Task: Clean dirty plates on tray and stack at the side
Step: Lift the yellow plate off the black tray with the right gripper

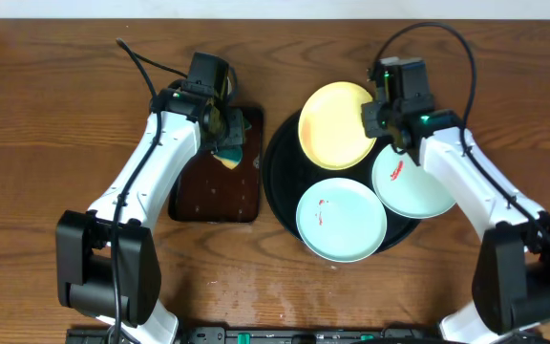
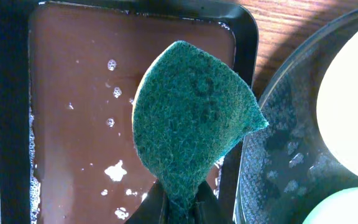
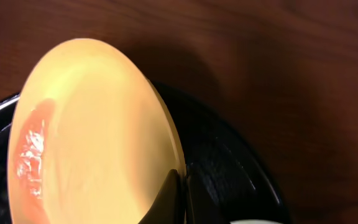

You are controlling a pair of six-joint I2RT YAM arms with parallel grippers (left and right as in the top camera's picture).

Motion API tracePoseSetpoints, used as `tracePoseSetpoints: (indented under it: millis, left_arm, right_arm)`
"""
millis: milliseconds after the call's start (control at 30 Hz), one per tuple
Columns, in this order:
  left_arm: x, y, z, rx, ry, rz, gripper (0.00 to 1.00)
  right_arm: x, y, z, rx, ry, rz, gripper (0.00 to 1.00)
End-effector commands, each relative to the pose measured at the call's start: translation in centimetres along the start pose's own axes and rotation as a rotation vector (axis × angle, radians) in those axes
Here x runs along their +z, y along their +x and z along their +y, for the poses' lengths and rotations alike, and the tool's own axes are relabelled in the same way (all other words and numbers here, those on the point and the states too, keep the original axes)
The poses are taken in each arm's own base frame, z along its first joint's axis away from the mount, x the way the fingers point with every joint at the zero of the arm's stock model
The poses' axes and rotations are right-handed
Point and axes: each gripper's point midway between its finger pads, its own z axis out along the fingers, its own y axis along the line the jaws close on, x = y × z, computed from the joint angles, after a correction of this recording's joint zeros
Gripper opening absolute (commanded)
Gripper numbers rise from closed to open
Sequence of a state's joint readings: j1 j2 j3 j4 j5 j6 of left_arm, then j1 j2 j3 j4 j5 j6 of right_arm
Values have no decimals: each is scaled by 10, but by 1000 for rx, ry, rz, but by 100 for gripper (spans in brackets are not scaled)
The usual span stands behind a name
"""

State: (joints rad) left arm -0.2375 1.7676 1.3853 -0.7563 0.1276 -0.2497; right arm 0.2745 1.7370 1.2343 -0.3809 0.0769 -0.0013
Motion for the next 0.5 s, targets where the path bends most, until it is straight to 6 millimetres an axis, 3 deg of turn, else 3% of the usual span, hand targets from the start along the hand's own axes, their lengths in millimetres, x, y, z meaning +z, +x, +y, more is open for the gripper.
tracePoseSetpoints:
  millis: [0, 200, 467]
  left_arm:
    - [-2, -3, 1, 15, -7, -8, 8]
    - [-2, -3, 1, 15, -7, -7, 8]
    - [-2, -2, 2, 14, -8, -4, 8]
  right_arm:
    - [-25, -17, -9, -58, 85, -63, 1]
    - [-51, -30, -7, -103, 158, -118, 1]
    - [-66, -35, -2, -202, 275, -134, 1]
